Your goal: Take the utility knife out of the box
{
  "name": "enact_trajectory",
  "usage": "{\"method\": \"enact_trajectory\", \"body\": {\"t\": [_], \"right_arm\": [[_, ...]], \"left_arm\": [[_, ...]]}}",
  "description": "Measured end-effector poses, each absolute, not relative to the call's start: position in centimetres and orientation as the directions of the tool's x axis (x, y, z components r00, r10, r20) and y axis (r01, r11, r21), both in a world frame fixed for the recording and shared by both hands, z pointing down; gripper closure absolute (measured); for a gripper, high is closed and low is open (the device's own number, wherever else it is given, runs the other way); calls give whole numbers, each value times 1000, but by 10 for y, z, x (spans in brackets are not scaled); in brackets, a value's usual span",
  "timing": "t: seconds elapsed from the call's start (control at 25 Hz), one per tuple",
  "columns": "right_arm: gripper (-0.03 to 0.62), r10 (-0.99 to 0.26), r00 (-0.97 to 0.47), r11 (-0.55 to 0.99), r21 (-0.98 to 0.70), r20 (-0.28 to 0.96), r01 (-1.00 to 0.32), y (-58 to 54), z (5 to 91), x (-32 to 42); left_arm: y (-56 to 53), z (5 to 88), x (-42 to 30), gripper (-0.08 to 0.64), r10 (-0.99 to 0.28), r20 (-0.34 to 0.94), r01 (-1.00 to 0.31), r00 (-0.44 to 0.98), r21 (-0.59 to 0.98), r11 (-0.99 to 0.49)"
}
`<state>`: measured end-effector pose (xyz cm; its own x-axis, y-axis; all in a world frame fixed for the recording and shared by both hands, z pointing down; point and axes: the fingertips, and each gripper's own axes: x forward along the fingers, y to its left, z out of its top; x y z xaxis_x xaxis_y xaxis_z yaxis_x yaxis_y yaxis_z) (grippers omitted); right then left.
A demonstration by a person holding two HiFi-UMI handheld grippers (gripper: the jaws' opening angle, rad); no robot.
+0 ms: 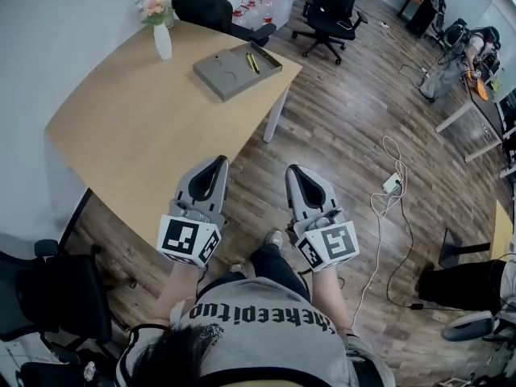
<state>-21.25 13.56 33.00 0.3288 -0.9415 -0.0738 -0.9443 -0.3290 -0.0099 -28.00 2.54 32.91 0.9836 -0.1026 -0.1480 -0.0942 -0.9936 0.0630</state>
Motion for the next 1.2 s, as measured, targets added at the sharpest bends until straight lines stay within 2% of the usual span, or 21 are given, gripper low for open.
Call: {"method": "enact_trajectory", "body": {"t": [1.2], "right_arm": [[586, -984, 161, -161, -6, -74, -987, 115, 322, -27]], "left_arm": [[22, 315, -105, 541, -253, -147, -249, 956, 49, -967]]}}
